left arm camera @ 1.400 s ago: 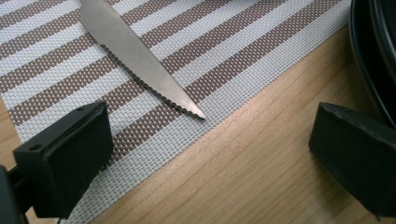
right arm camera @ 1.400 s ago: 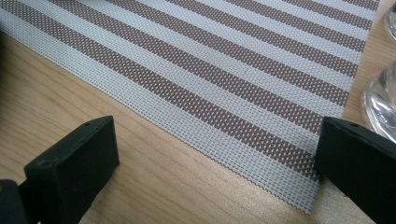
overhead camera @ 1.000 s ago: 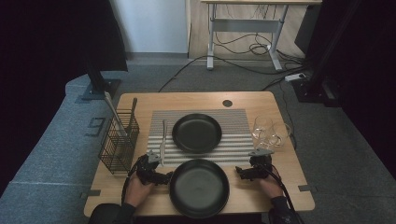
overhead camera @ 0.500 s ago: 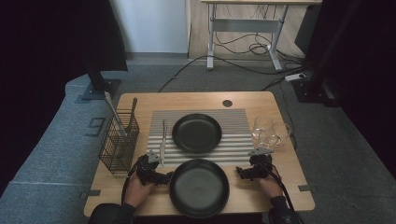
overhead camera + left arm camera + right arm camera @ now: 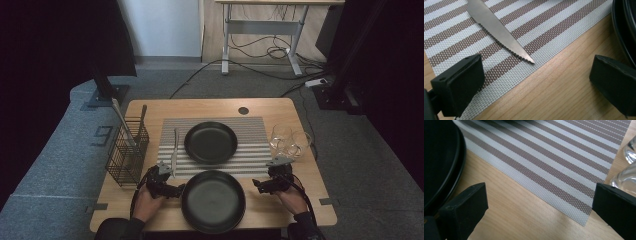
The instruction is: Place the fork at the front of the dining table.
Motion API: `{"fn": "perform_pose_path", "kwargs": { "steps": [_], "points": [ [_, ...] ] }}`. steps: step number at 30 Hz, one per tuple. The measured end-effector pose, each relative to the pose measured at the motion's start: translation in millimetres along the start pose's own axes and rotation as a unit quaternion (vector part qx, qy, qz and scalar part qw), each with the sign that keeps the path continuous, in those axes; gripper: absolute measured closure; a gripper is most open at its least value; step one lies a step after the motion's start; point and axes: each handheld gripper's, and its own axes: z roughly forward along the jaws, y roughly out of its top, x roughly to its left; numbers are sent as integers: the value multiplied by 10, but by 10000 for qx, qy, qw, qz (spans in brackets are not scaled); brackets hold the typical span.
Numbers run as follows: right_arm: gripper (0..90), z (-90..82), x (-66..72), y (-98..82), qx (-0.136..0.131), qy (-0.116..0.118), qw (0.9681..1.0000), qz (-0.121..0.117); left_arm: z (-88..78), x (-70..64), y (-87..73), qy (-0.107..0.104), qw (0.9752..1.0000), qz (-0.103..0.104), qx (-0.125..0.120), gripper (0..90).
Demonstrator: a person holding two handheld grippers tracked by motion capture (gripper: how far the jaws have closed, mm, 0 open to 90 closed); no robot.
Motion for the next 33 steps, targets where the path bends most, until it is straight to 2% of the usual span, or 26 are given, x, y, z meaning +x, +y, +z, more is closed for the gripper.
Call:
{"fn": "perform_pose_path", "kwargs": {
  "steps": [5,12,20,21,29,33],
  "points": [
    [1,-132,38,77,71,44,9998,-161,0,0,0,-1,10000,1,0,0],
    [2,-319,89,199,89,159,9996,-214,0,0,0,0,10000,1,-1,0],
    [2,-529,170,422,95,247,9989,-381,1,0,0,-1,10000,-1,-5,0],
    [2,-586,193,503,76,287,9988,-385,1,0,0,-1,10000,-1,-5,0],
    [2,-635,278,705,89,410,9976,-551,-1,1,1,-8,10000,0,8,0],
    [4,-622,371,849,101,526,9962,-690,0,0,0,-3,10000,-1,-1,0]
  ]
}}
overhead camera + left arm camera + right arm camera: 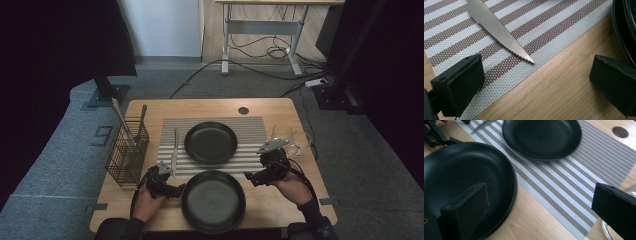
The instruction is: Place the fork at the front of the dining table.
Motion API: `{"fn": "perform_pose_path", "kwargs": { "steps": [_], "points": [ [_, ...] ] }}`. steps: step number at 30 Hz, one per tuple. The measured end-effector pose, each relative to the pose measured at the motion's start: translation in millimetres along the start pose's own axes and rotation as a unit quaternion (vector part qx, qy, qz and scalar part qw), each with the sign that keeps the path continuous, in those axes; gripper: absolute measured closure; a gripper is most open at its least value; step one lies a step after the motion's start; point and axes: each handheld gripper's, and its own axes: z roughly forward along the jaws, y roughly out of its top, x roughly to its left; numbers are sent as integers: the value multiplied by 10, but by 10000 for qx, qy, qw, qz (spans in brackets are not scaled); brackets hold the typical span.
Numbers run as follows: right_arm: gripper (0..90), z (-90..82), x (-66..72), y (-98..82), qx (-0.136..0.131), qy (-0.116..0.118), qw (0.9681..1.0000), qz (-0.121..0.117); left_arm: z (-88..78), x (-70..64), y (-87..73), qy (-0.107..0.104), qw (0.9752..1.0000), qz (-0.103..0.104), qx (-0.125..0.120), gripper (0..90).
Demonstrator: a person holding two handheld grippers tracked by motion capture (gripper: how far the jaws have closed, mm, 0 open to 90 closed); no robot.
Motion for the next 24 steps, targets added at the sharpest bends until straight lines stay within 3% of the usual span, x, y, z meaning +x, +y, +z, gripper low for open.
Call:
{"fn": "perform_pose_path", "kwargs": {
  "steps": [17,24],
  "points": [
    [4,181,154,485,-57,554,9983,-166,0,0,0,-1,10000,-2,-2,0],
    [0,324,247,681,-132,735,9965,-371,0,1,0,-1,10000,1,-2,0]
  ]
}}
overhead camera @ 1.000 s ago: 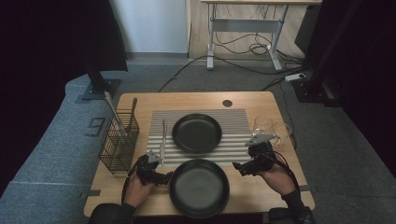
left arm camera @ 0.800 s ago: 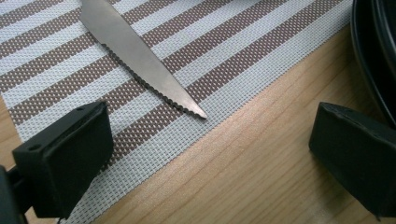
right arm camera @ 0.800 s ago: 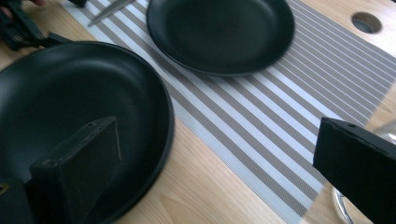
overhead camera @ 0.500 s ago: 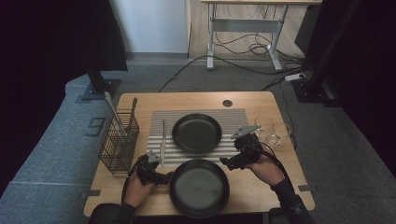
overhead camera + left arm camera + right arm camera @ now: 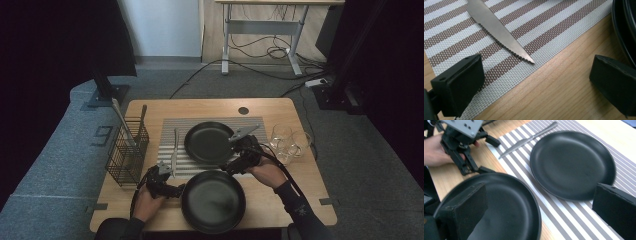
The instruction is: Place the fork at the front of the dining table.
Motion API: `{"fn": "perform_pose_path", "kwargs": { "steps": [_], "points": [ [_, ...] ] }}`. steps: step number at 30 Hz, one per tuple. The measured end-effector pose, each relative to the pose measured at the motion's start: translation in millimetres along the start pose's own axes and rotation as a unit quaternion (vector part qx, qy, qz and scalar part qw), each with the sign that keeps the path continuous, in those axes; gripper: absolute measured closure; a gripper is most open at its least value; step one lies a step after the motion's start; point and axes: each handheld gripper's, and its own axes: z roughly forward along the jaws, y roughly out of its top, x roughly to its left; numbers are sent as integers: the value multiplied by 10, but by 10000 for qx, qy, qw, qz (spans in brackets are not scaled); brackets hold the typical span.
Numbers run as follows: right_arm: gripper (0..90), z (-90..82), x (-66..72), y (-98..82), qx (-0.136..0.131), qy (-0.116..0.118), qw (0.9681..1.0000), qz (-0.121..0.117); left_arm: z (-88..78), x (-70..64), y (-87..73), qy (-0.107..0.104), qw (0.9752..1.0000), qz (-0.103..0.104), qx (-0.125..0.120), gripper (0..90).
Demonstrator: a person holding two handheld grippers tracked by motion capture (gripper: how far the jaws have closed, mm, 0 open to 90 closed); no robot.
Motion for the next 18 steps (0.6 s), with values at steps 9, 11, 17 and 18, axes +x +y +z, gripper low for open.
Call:
{"fn": "perform_pose_path", "kwargs": {
  "steps": [9,11,17,18],
  "points": [
    [0,197,74,250,-100,119,9999,-67,-1,0,0,2,10000,0,4,0],
    [0,231,79,299,-114,116,9998,-60,0,0,0,5,10000,0,3,0],
    [0,309,94,443,-199,163,9997,-13,0,0,0,3,10000,-2,0,0],
    [0,320,104,467,-178,152,9997,-21,0,0,0,3,10000,-2,0,0]
  ]
}}
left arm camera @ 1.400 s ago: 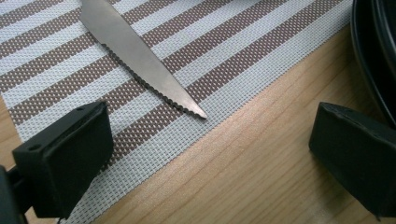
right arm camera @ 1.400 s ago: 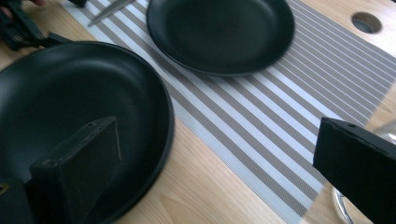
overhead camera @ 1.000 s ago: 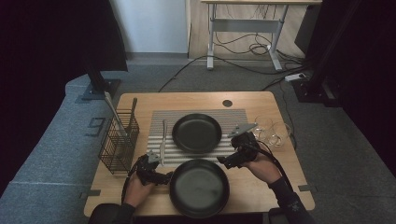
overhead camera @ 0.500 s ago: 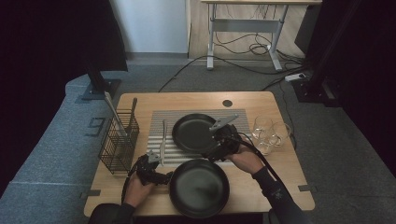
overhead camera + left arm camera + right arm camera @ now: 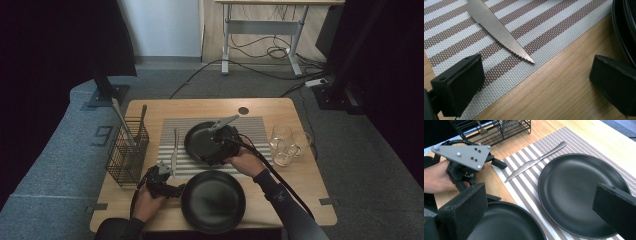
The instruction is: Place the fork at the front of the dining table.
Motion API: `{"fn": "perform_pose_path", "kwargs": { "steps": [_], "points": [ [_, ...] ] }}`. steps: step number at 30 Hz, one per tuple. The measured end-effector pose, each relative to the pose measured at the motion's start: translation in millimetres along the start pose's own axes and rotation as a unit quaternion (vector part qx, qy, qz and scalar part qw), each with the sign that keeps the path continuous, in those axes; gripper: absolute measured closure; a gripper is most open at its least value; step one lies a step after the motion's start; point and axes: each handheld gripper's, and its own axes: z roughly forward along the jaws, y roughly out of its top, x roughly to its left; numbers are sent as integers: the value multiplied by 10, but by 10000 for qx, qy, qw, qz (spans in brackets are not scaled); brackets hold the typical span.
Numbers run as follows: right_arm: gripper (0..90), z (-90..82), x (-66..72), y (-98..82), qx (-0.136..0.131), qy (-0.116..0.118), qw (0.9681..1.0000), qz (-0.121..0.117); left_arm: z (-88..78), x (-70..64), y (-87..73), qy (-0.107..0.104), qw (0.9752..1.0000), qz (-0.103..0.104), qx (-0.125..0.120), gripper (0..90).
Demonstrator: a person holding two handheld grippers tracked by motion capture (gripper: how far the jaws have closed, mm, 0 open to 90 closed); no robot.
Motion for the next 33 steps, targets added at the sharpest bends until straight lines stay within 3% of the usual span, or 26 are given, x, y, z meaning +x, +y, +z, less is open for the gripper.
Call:
{"fn": "perform_pose_path", "kwargs": {
  "steps": [21,33],
  "points": [
    [14,148,161,535,-150,153,9992,-344,-1,0,0,-8,10000,0,8,0],
    [5,269,266,803,-33,351,9981,-504,1,-1,-1,1,10000,-3,0,0]
  ]
}}
